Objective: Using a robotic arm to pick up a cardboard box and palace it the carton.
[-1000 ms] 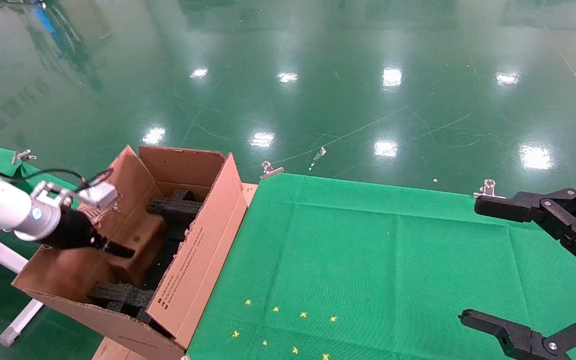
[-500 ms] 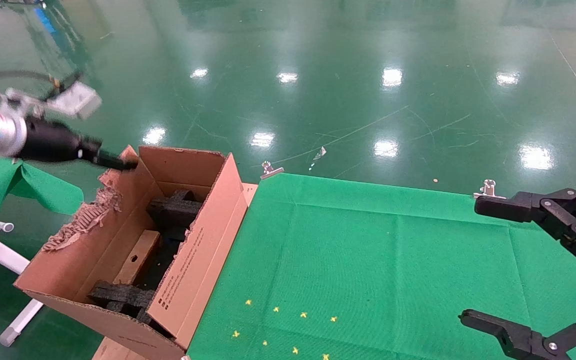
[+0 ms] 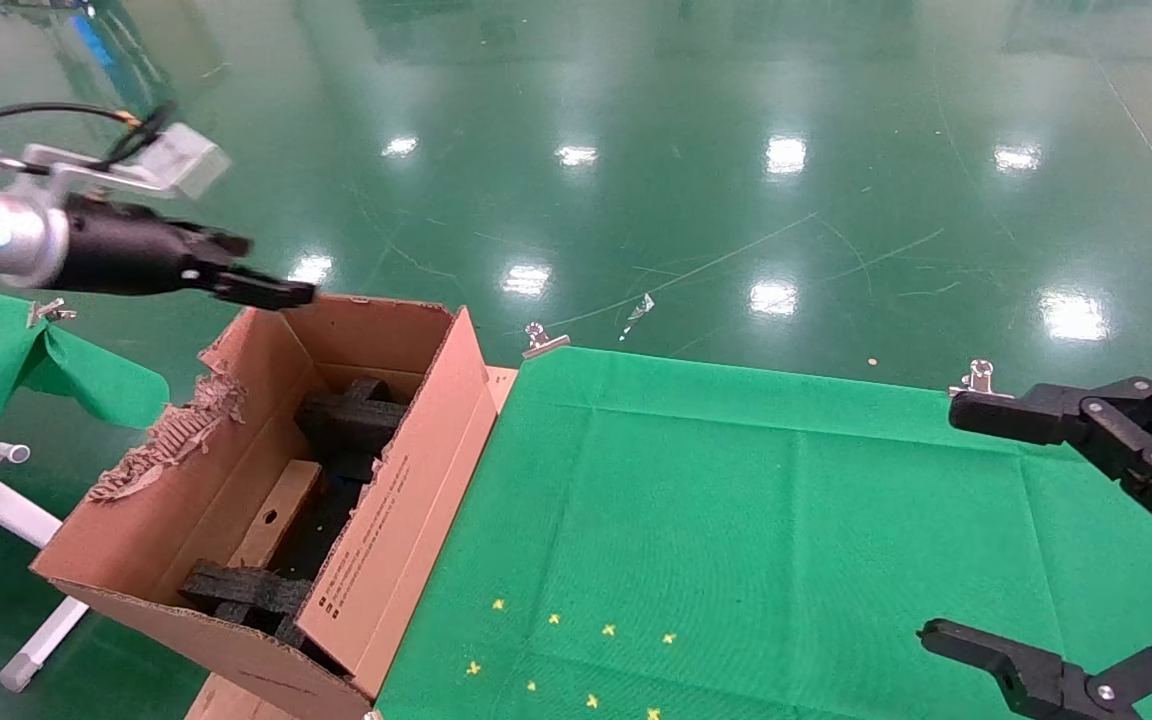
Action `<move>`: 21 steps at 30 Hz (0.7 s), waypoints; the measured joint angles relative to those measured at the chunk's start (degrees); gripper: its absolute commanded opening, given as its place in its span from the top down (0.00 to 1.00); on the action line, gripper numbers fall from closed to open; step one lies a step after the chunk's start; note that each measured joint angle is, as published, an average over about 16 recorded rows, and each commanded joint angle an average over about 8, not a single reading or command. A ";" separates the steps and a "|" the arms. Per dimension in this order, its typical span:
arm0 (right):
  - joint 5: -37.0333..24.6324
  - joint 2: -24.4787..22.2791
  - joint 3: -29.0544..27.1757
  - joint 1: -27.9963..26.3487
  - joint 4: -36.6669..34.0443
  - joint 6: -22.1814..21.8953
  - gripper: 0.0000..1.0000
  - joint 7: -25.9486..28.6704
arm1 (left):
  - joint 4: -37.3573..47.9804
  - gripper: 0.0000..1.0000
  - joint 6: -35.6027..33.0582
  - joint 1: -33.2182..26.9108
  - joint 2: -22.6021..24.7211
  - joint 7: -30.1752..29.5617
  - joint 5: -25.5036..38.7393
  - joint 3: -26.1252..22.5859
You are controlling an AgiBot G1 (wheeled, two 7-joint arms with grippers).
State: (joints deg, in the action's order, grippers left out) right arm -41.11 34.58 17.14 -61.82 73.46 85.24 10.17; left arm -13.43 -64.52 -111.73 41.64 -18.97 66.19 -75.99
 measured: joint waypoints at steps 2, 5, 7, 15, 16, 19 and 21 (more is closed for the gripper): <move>0.00 0.00 0.01 0.00 -0.01 0.00 0.00 0.00 | -1.78 0.00 -0.63 1.42 -0.21 0.26 -0.75 1.77; 0.01 0.00 0.02 -0.01 -0.02 0.00 0.00 -0.01 | -4.83 0.00 -1.70 3.97 -0.55 0.68 -1.98 4.81; 0.01 0.00 0.03 -0.01 -0.02 0.00 0.00 -0.02 | -7.00 0.00 -2.46 5.78 -0.79 0.97 -2.86 6.98; 0.03 -0.01 0.05 -0.02 -0.03 0.00 0.00 -0.03 | -15.68 0.00 -5.52 13.03 -1.74 2.16 -6.36 15.63; 0.03 -0.01 0.05 -0.03 -0.03 0.00 0.00 -0.03 | -16.76 0.00 -5.90 13.93 -1.86 2.31 -6.80 16.71; 0.03 -0.01 0.06 -0.03 -0.03 0.00 0.00 -0.03 | -20.01 0.00 -7.05 16.65 -2.21 2.75 -8.11 19.95; 0.04 -0.02 0.07 -0.03 -0.03 -0.01 0.00 -0.04 | -22.18 0.00 -7.81 18.46 -2.45 3.04 -8.99 22.11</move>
State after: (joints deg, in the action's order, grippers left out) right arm -41.07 34.56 17.21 -61.85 73.43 85.24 10.13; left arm -35.62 -72.33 -93.27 39.19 -15.93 57.20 -53.87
